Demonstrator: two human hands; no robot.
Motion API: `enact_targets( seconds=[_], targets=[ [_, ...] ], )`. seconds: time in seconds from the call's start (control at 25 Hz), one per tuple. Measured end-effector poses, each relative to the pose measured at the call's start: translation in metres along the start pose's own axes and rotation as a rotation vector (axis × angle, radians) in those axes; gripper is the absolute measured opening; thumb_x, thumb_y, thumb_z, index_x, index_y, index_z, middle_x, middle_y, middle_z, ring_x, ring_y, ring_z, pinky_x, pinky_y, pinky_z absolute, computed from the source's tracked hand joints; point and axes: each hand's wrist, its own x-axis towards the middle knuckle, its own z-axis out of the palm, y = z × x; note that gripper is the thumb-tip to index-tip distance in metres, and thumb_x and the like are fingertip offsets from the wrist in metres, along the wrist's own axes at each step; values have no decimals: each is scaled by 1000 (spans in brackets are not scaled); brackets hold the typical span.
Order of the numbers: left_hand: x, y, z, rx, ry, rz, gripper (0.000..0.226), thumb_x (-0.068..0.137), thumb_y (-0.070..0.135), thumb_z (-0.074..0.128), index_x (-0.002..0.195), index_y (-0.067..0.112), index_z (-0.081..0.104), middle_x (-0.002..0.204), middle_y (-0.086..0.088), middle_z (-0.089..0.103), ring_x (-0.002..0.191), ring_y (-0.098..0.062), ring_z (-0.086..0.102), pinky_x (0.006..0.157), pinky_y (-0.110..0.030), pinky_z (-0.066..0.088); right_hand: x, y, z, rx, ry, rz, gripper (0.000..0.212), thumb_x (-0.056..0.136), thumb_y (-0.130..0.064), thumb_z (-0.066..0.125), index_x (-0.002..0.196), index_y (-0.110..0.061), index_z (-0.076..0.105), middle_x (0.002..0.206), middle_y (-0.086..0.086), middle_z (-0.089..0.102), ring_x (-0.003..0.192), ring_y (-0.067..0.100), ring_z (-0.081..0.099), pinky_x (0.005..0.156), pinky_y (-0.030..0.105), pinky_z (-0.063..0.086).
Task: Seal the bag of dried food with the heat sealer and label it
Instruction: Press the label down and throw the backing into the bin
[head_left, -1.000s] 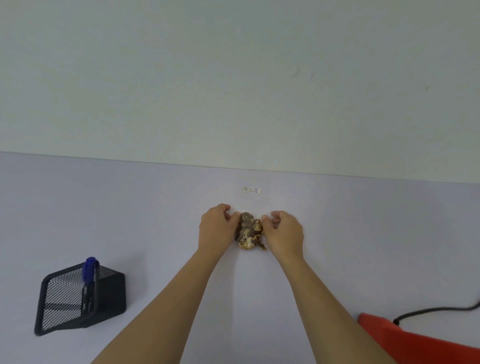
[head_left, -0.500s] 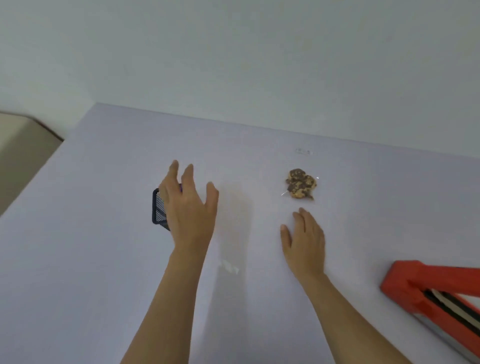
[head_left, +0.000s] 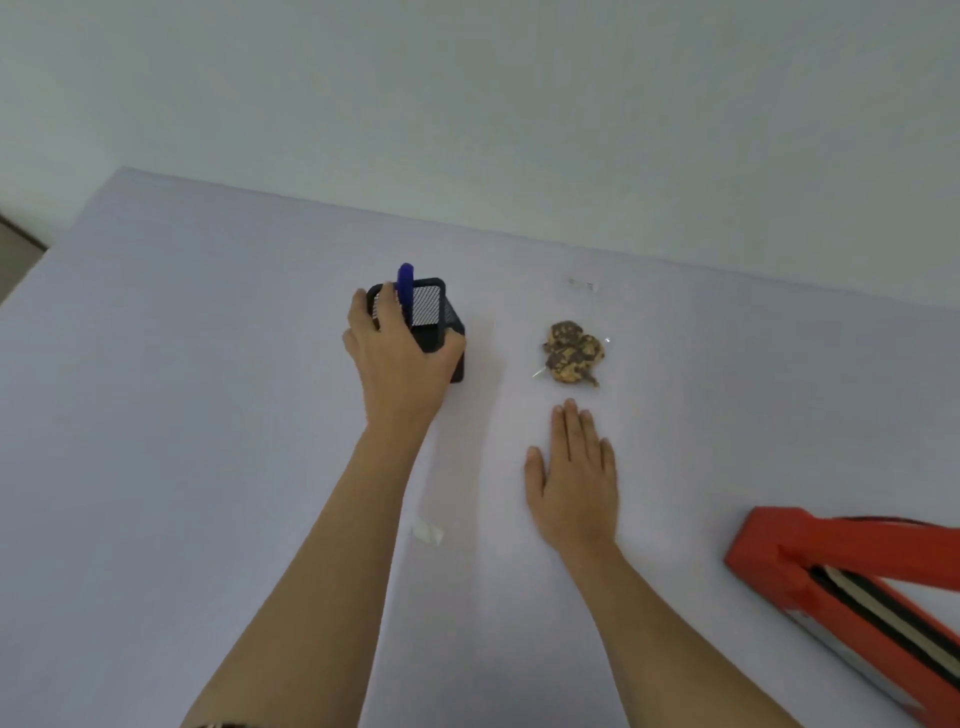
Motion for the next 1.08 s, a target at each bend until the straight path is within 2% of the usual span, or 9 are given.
enact_targets(
  seconds=[0.2, 0.4, 0.72, 0.88, 0.96, 1.08],
  targets=[
    [53, 61, 76, 67, -144, 166, 77, 77, 31, 64, 141, 4, 31, 148, -20, 25, 121, -39, 35, 98, -42, 38, 0, 5, 2, -11, 22, 13, 62, 91, -42, 25, 144, -10, 28, 153, 4, 29, 141, 19, 26, 115, 36, 13],
    [98, 79, 114, 223, -192, 199, 79, 79, 35, 63, 142, 5, 25, 151, -18, 18, 125, -36, 31, 92, -43, 43, 0, 6, 5, -4, 48, 12, 61, 90, -41, 30, 143, -10, 31, 152, 4, 32, 140, 18, 28, 111, 34, 10],
    [120, 96, 129, 299, -238, 188, 81, 78, 38, 62, 141, 5, 24, 153, -18, 12, 124, -37, 32, 90, -45, 46, 3, 6, 5, -23, 44, 20, 62, 91, -43, 28, 145, -11, 26, 153, 3, 29, 141, 17, 23, 112, 34, 8],
    [108, 109, 108, 301, -213, 141, 96, 79, 57, 56, 149, 10, 9, 158, -16, -5, 139, -43, 13, 99, -58, 35, 4, 6, 2, -19, 18, 6, 63, 91, -43, 23, 146, -11, 23, 155, 3, 23, 143, 19, 19, 115, 36, 10],
    [92, 105, 87, 177, -131, 186, 87, 83, 55, 53, 148, 9, 15, 158, -15, 3, 139, -39, 19, 101, -51, 35, 5, 7, 1, -27, 14, 9, 64, 91, -42, 22, 146, -10, 24, 155, 4, 23, 143, 20, 20, 114, 38, 13],
    [42, 56, 47, -42, -137, 291, 55, 90, 30, 55, 137, 6, 42, 145, -16, 35, 127, -29, 40, 102, -31, 36, 5, 5, -1, -28, -8, 11, 65, 90, -43, 19, 146, -11, 21, 156, 4, 20, 144, 20, 18, 115, 39, 13]
  ],
)
